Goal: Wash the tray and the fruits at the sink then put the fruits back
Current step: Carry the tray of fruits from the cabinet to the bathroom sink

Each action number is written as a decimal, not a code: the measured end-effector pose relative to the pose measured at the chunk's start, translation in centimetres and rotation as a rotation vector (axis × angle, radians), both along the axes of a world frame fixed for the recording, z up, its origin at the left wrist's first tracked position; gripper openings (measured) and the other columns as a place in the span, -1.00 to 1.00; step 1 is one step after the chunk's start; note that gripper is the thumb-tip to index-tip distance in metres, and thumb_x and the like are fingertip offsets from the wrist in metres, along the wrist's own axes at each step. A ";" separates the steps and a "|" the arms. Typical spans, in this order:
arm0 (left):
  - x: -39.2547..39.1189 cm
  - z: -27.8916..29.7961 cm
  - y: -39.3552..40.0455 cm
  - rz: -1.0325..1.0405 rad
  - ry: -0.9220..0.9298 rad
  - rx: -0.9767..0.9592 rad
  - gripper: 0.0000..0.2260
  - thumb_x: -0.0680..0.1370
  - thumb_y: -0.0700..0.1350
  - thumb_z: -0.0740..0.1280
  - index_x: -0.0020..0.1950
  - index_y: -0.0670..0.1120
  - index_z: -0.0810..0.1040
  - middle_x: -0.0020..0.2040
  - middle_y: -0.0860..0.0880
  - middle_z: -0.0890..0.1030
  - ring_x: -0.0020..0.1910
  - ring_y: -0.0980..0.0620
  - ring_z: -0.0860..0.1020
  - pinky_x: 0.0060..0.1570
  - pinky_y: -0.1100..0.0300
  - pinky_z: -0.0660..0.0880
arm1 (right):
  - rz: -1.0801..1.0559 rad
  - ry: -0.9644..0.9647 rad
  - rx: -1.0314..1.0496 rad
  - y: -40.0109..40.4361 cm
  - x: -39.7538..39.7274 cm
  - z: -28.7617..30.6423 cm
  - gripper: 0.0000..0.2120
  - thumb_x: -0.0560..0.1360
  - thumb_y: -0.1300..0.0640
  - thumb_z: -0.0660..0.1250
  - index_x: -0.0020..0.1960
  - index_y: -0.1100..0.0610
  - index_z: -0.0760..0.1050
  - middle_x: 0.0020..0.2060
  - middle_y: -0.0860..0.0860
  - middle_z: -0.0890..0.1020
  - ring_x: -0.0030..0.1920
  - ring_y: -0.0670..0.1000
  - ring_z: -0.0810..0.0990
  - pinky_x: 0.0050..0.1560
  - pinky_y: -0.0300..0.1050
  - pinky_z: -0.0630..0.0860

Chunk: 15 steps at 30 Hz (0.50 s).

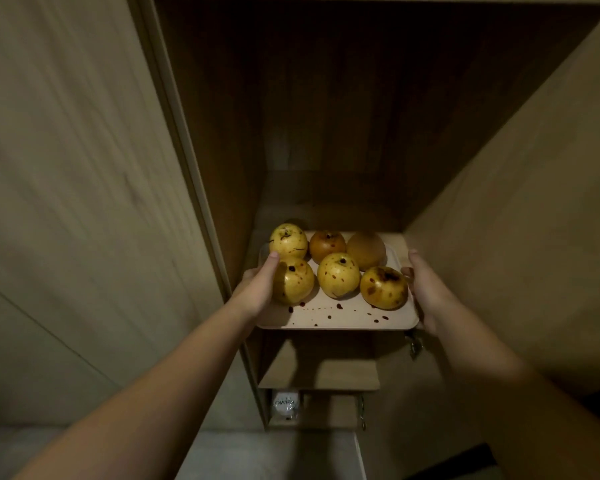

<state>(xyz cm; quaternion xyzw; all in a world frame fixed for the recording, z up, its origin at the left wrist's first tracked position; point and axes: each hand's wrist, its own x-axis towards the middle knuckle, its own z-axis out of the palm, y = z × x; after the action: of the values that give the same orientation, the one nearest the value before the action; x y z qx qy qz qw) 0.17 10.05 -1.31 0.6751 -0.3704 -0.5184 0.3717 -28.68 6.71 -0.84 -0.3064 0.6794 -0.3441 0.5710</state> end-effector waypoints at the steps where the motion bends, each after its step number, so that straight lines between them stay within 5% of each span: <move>1: 0.1 -0.1 0.4 0.034 -0.011 0.014 -0.13 0.51 0.53 0.17 0.63 -0.03 0.30 0.52 -0.08 0.45 0.47 -0.17 0.44 0.45 -0.06 0.36 | -0.015 -0.025 0.004 0.4 -0.2 -0.1 -0.39 0.58 -0.45 0.02 0.31 -0.04 0.49 -0.06 0.10 0.75 -0.09 0.19 0.75 -0.22 0.17 0.69; 4: 0.7 -0.1 1.6 0.085 -0.065 0.077 0.03 0.43 0.60 0.18 0.67 -0.07 0.16 0.59 -0.15 0.34 0.51 -0.25 0.38 0.46 -0.19 0.35 | -0.013 -0.044 0.022 1.5 -0.9 -0.6 -0.49 0.59 -0.43 0.03 0.06 -0.05 0.52 -0.37 0.04 0.72 -0.44 0.07 0.70 -0.57 0.01 0.56; 7: 1.6 0.3 2.8 0.028 -0.026 0.147 0.27 0.16 0.75 0.14 0.67 -0.04 0.20 0.59 -0.18 0.35 0.51 -0.27 0.38 0.46 -0.33 0.34 | 0.000 -0.029 0.060 2.3 -1.5 -1.5 -0.45 0.54 -0.49 0.06 0.06 -0.08 0.55 -0.15 0.12 0.73 -0.15 0.21 0.72 -0.31 0.03 0.61; 9: 2.2 0.4 3.2 -0.018 -0.025 0.199 0.21 0.19 0.76 0.07 0.62 0.01 0.33 0.54 -0.18 0.43 0.47 -0.25 0.43 0.43 -0.27 0.38 | 0.009 0.002 0.109 2.7 -1.7 -2.0 -0.41 0.50 -0.54 0.07 0.03 -0.07 0.55 -0.08 0.13 0.69 0.00 0.21 0.62 -0.17 0.05 0.56; 12: 2.4 0.6 3.5 -0.073 -0.019 0.230 -0.23 0.46 0.61 -0.04 0.21 0.09 0.62 0.08 -0.08 0.74 0.03 -0.07 0.68 0.00 0.01 0.55 | 0.032 0.048 0.146 2.9 -1.9 -1.8 -0.36 0.47 -0.57 0.06 -0.06 -0.03 0.55 -0.50 0.03 0.61 -0.18 0.15 0.57 -0.24 -0.04 0.54; 14: 2.7 0.5 3.1 -0.073 -0.018 0.260 -0.32 0.53 0.56 -0.07 -0.03 0.07 0.60 -0.33 0.02 0.73 -0.31 0.03 0.70 -0.24 0.14 0.50 | 0.037 0.045 0.151 2.7 -1.9 -1.5 -0.34 0.47 -0.57 0.06 -0.04 -0.01 0.56 -0.48 0.05 0.62 -0.20 0.16 0.59 -0.23 -0.04 0.52; 15: 2.8 0.4 2.9 -0.072 -0.014 0.271 -0.31 0.54 0.56 -0.07 -0.06 0.05 0.59 -0.36 0.00 0.71 -0.31 0.01 0.69 -0.26 0.13 0.50 | 0.041 0.025 0.157 2.6 -1.9 -1.4 -0.33 0.47 -0.57 0.08 -0.06 0.01 0.58 -0.40 0.10 0.65 -0.20 0.19 0.64 -0.25 -0.03 0.55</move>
<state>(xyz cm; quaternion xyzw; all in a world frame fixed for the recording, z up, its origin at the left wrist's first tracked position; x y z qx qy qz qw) 2.98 12.96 -0.91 0.7090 -0.3236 -0.5720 0.2557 -30.59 9.30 -2.21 -0.2786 0.7050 -0.2742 0.5917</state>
